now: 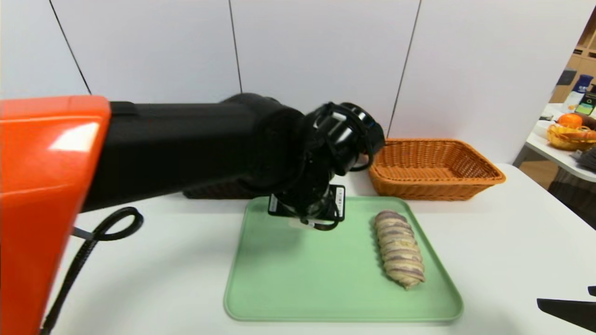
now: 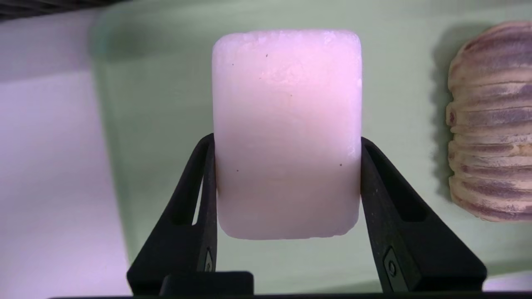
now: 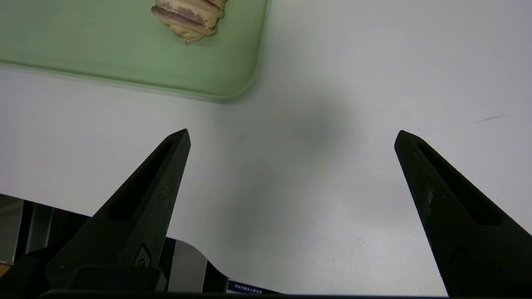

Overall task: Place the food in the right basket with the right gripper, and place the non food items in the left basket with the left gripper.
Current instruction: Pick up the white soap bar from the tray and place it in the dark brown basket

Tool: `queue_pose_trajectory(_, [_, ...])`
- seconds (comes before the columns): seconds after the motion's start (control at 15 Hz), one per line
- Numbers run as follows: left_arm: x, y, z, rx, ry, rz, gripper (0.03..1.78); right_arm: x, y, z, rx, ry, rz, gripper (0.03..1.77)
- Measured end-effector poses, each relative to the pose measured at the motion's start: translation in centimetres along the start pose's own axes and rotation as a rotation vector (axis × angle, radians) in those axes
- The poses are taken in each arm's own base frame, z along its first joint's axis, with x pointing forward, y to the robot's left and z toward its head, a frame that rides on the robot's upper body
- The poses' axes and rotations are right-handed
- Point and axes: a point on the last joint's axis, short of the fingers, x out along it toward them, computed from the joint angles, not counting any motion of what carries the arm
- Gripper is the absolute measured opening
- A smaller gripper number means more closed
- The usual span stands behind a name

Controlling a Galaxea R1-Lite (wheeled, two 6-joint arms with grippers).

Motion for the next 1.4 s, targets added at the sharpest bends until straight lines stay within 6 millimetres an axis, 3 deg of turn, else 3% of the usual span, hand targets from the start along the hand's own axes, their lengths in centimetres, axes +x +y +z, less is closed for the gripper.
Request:
queue_pose_trajectory(0.4, [-2.6,7.8,5.3,-0.053,-0.129,0.074,0.98,-0.3,0.1,-0.2,-0.001,-0.013,0.000,1.70])
queue_pose_trajectory(0.67, [-0.7,11.4,7.8,-0.120,-0.197,0.114,0.98,-0.3,0.0,-0.4,-0.001,-0.012,0.000,1.70])
queue_pose_trajectory(0.87, [2.4,12.4,8.6,-0.154,-0.210,0.109,0.97,-0.3,0.0,-0.4,0.001,-0.009,-0.003,1.70])
queue_pose_trajectory(1.4, [9.1,11.9,8.5,-0.107,-0.226,0.119,0.97,-0.3,0.0,-0.5,0.002,-0.007,-0.004,1.70])
